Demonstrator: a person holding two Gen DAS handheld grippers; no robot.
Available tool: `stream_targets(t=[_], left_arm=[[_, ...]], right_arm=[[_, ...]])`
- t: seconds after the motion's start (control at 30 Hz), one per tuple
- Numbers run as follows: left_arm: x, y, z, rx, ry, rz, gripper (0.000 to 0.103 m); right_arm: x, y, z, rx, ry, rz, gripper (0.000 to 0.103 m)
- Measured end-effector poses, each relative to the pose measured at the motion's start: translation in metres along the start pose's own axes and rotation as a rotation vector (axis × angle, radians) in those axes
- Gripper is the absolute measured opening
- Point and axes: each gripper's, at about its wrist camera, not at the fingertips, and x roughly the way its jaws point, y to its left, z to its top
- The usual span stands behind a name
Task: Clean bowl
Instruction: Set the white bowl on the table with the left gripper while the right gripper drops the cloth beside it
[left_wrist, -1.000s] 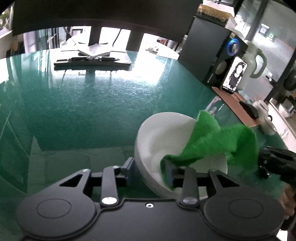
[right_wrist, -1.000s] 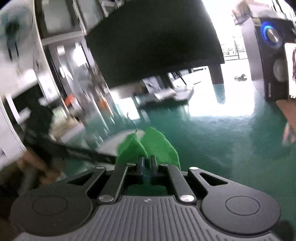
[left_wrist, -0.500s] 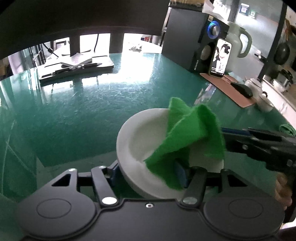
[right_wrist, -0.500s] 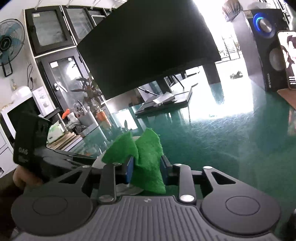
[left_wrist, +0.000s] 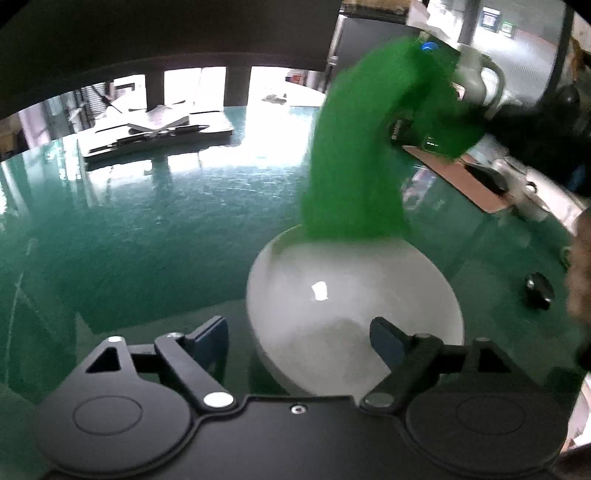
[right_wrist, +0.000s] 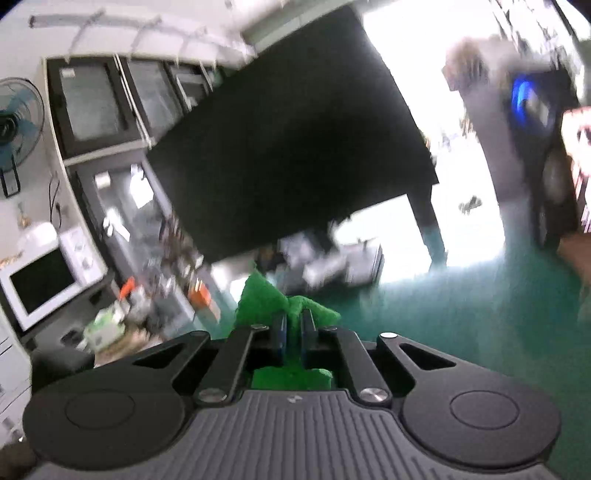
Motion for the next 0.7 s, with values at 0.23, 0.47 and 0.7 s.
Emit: stream_targets(t=[0.23,0.47,0.7], left_arm=[[0.000,0.025,0.003,-0.112,-0.024,0.120,0.086],[-0.004,0.048,0.003,-0.199,-0.038,0.221,0.090],[-0.014,0.063,0.000,-0.256,-0.069,0.255,0.089]], right_arm=[[0.002,0.000,0.004,-0.125,0.021,-0.164,0.006],[0.032,0.007,-0.042,-0.353,0.222,-0.334,0.007],[0.054,0.021,-0.072,-0.461,0.439,-0.227,0.060]])
